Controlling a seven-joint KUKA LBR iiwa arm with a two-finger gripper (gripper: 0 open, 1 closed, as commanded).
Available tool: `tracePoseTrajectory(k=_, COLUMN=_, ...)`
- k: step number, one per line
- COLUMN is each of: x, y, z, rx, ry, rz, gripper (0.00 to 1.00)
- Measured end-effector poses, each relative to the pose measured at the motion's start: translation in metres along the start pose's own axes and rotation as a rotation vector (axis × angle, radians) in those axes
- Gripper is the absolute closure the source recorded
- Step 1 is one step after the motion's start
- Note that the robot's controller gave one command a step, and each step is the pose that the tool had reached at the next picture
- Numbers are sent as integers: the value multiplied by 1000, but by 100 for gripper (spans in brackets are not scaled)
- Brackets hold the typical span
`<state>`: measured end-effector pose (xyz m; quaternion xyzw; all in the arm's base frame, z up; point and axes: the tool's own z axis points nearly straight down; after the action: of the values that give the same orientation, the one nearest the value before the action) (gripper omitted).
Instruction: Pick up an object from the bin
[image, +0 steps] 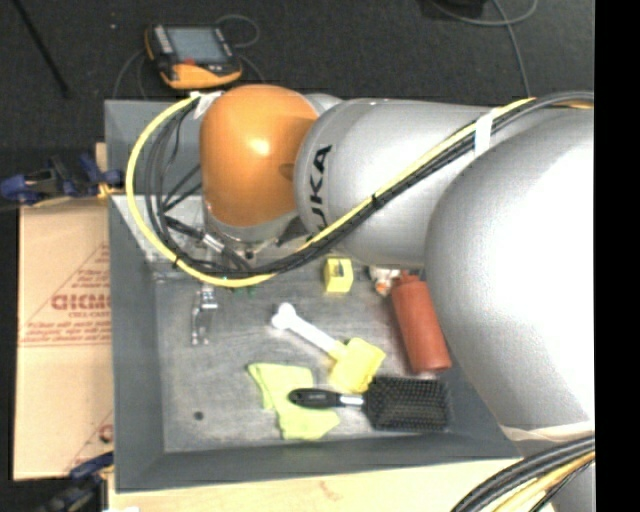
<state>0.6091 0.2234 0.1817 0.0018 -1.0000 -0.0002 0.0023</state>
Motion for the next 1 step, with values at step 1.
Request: tracePoseTrajectory(k=1, x=-2, y=-1, z=-5, rx=-2, ry=-8, rz=4, gripper=0)
